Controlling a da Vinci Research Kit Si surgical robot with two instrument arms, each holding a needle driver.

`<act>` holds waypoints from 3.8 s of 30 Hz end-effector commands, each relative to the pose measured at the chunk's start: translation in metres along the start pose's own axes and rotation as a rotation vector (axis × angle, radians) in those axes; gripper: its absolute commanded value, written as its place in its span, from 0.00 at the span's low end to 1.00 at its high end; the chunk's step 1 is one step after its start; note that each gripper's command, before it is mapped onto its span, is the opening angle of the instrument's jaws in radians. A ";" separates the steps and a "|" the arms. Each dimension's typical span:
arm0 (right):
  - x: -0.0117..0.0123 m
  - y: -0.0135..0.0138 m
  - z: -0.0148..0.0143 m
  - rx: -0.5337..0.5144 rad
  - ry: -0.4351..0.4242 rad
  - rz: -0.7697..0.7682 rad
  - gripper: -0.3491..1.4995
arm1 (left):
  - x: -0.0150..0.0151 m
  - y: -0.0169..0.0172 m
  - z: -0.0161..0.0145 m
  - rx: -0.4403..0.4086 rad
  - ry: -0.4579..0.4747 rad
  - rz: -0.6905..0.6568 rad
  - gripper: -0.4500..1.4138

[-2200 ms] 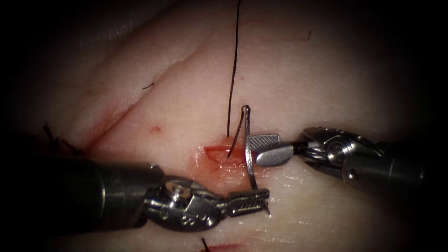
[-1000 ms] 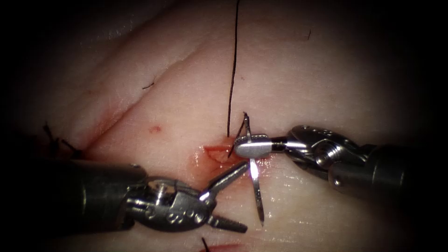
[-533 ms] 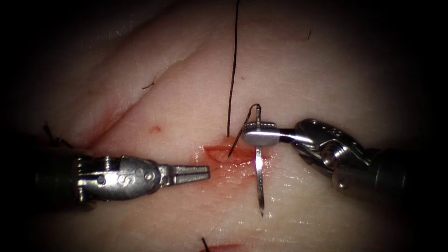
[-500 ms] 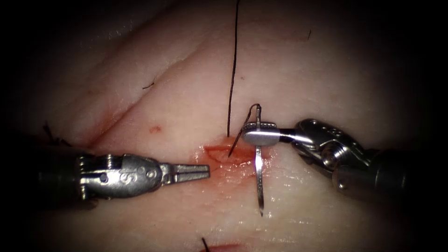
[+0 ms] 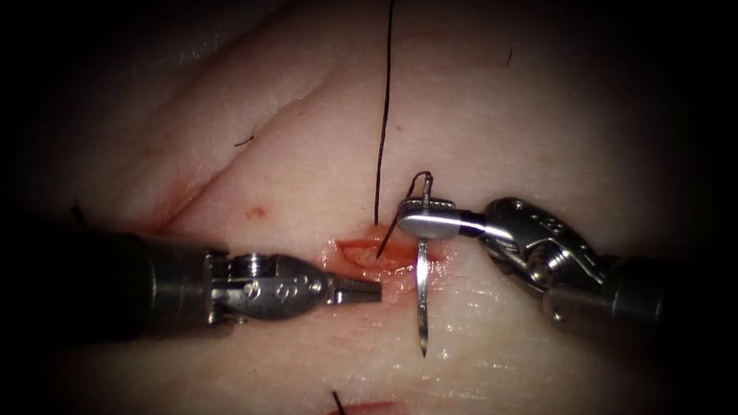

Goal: Wound Closure

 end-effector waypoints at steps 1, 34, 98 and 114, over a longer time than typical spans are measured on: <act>-0.0002 0.0003 0.0008 0.002 0.004 -0.008 0.00 | 0.0000 -0.0005 0.0009 0.007 -0.022 0.001 0.00; 0.0000 0.0016 0.0024 -0.030 0.071 -0.301 0.00 | -0.0035 -0.0055 0.0032 -0.008 -0.451 -0.061 0.00; -0.0037 0.0026 0.0066 -0.165 0.141 -0.805 0.00 | -0.0020 -0.0040 0.0005 -0.033 -0.337 -0.086 0.45; -0.0030 0.0031 0.0062 -0.163 0.115 -0.784 0.00 | 0.0020 -0.0005 -0.0050 0.082 -0.240 -0.089 0.23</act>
